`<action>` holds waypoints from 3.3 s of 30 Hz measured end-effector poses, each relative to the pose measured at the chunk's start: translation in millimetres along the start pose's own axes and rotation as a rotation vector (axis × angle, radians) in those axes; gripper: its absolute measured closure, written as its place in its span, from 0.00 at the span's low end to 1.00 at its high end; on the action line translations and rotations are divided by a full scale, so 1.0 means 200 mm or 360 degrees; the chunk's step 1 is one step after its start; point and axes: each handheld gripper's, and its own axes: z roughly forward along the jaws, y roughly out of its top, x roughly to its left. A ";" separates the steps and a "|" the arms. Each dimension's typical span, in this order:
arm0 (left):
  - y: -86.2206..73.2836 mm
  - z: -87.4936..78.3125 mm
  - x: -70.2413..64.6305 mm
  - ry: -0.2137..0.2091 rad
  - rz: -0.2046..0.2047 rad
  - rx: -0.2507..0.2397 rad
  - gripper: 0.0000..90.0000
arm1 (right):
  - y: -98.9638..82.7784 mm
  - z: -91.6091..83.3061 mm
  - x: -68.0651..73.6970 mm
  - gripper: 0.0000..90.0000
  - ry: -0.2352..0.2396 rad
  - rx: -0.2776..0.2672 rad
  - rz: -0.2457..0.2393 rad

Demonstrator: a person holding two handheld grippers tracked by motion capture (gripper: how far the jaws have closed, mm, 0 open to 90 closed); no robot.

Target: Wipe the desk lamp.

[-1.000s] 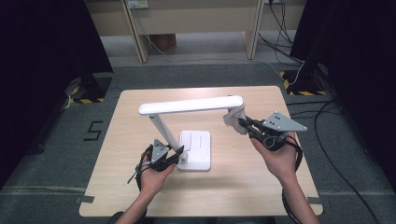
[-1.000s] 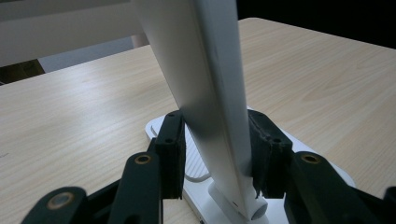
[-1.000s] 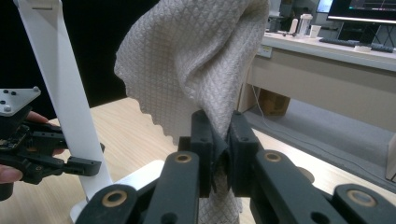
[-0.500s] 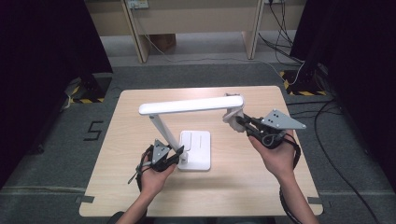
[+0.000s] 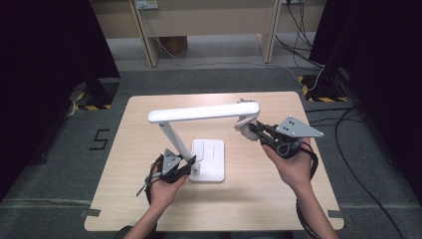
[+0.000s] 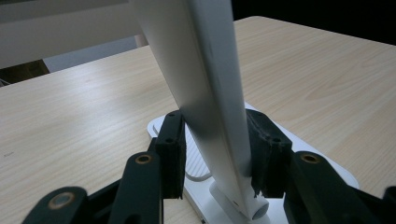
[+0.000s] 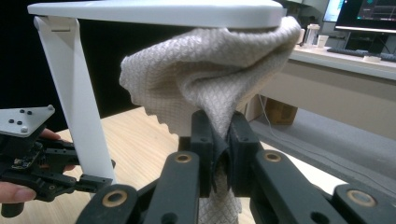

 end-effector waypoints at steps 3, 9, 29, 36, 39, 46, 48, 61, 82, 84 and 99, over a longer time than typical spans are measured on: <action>0.00 0.00 0.00 0.0001 0.0000 0.0000 0.67 | 0.01 0.01 0.01 0.93 0.0008 -0.0009 -0.0031; 0.00 0.00 0.00 0.0002 0.0000 -0.0001 0.68 | 0.02 0.00 0.01 0.93 -0.0010 -0.0012 -0.0062; 0.00 0.00 0.00 0.0007 0.0001 -0.0002 0.68 | 0.05 -0.02 0.03 0.94 -0.0019 -0.0048 -0.0086; 0.00 0.00 0.00 0.0010 0.0005 -0.0006 0.68 | 0.06 -0.03 0.03 0.94 -0.0017 -0.0067 -0.0091; 0.00 0.00 0.00 0.0011 0.0005 -0.0008 0.68 | 0.06 -0.03 0.03 0.93 -0.0018 -0.0071 -0.0103; -0.01 0.00 -0.01 0.0016 0.0009 -0.0009 0.68 | 0.06 -0.03 0.04 0.94 -0.0015 -0.0072 -0.0101; -0.01 0.00 -0.01 0.0017 0.0010 -0.0007 0.68 | 0.06 -0.03 0.04 0.94 -0.0015 -0.0075 -0.0099; -0.01 0.00 -0.01 0.0025 0.0023 -0.0002 0.69 | 0.07 -0.01 0.08 0.94 0.0015 -0.0061 -0.0128; -0.01 0.01 -0.01 0.0037 0.0027 -0.0001 0.70 | 0.09 0.03 0.12 0.93 0.0043 -0.0063 -0.0131; -0.01 0.01 -0.01 0.0036 0.0033 0.0000 0.70 | 0.08 0.03 0.12 0.93 0.0044 -0.0061 -0.0123; 0.00 0.01 -0.03 0.0084 0.0025 0.0013 0.71 | 0.08 0.04 0.13 0.93 0.0038 -0.0049 -0.0108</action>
